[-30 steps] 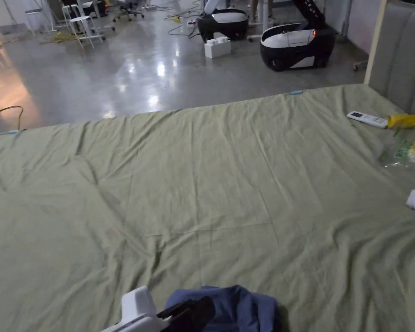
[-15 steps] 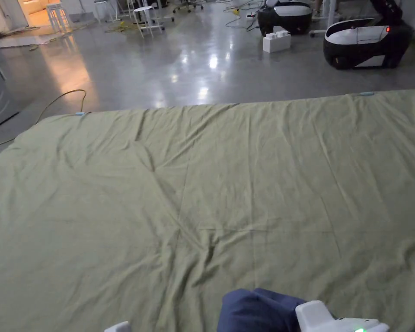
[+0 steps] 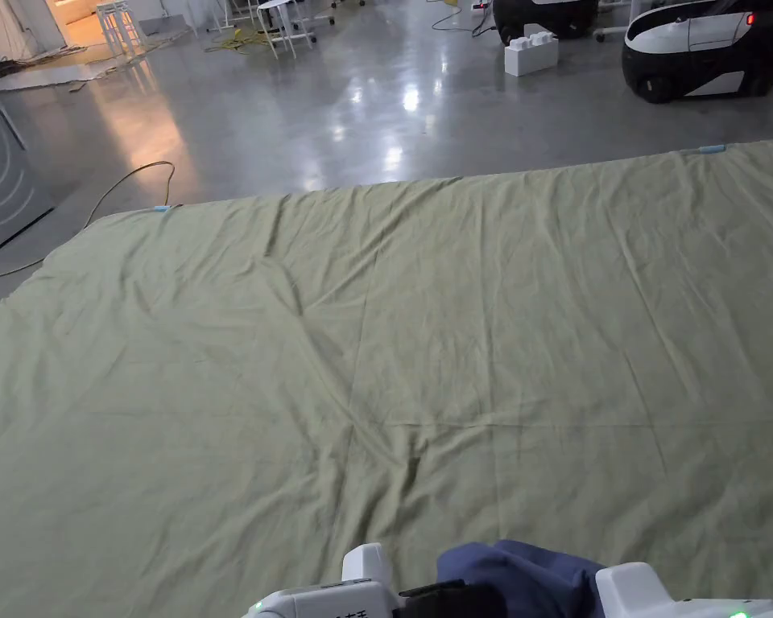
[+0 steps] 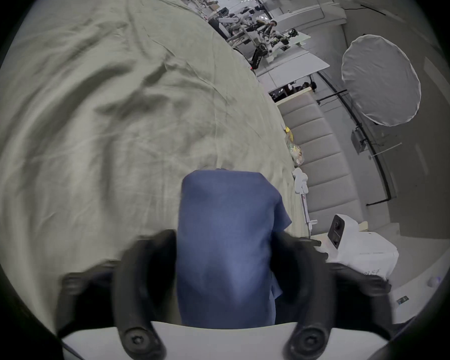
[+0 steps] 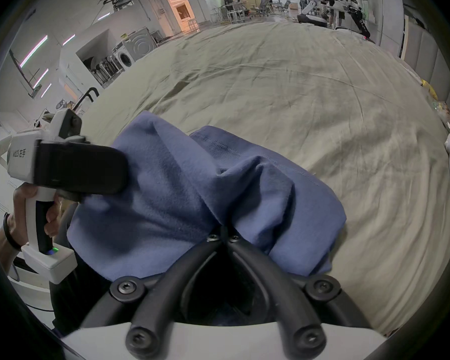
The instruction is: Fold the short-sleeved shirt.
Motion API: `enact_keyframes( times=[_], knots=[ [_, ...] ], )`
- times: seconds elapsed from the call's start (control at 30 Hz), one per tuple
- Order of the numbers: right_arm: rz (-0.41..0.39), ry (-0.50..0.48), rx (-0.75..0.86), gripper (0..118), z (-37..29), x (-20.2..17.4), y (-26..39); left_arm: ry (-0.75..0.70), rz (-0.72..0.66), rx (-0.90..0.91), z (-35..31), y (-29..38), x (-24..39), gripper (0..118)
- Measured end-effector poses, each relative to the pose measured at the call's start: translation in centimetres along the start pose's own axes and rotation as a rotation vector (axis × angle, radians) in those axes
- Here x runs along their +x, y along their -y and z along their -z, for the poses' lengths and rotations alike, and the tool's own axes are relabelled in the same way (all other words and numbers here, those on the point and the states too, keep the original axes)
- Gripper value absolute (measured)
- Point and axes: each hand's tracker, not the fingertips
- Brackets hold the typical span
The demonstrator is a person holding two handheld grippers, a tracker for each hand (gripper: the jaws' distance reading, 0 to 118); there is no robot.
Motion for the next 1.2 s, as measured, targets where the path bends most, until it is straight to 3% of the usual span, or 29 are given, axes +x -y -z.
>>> enact_keyframes(
  times=[0.07, 0.23, 0.37, 0.47, 0.53, 0.67, 0.83, 0.9, 0.97, 1.0, 1.13, 1.2],
  knots=[
    [0.007, 0.001, 0.027, 0, 0.0, -0.1, 0.5, -0.087, 0.012, -0.027, 0.3, 0.1, 0.9, 46],
    [-0.007, -0.002, 0.063, 0, -1.2, -0.5, 0.5, -0.027, 0.036, -0.011, -1.4, -0.5, 2.8, 39],
    [0.095, -0.125, 0.208, 0, -5.1, -0.5, 1.0, 0.030, -0.051, 0.070, -6.6, -2.4, 2.6, 39],
    [0.165, -0.171, 0.267, 0, -7.7, -0.4, 2.1, -0.053, -0.031, 0.159, -13.9, -5.0, 1.0, 39],
    [0.214, -0.161, 0.266, 0, -8.3, -0.3, 2.9, -0.138, -0.006, 0.217, -19.2, -7.0, -1.4, 39],
    [0.260, -0.116, 0.214, 0, -8.3, -0.2, 4.5, -0.488, -0.058, 0.208, -28.3, -12.1, -7.5, 39],
    [0.280, -0.094, 0.185, 0, -7.6, 0.6, 6.4, -0.856, -0.140, 0.260, -31.3, -16.5, -14.1, 39],
    [0.258, -0.089, 0.156, 0, -6.7, 1.1, 6.7, -0.882, -0.165, 0.221, -30.0, -17.9, -16.3, 46],
    [0.256, -0.069, 0.134, 0, -6.3, 1.5, 7.0, -0.996, -0.150, 0.185, -28.5, -17.4, -16.8, 72],
    [0.253, -0.065, 0.135, 0, -6.5, 1.6, 7.1, -1.049, -0.123, 0.195, -28.2, -17.3, -16.4, 79],
    [0.234, -0.062, 0.190, 0, -9.2, 1.3, 7.7, -1.066, 0.008, 0.303, -31.7, -17.2, -9.8, 79],
    [0.235, -0.047, 0.201, 0, -10.7, 0.9, 7.7, -1.103, 0.148, 0.407, -33.1, -15.9, -4.3, 79]
  ],
)
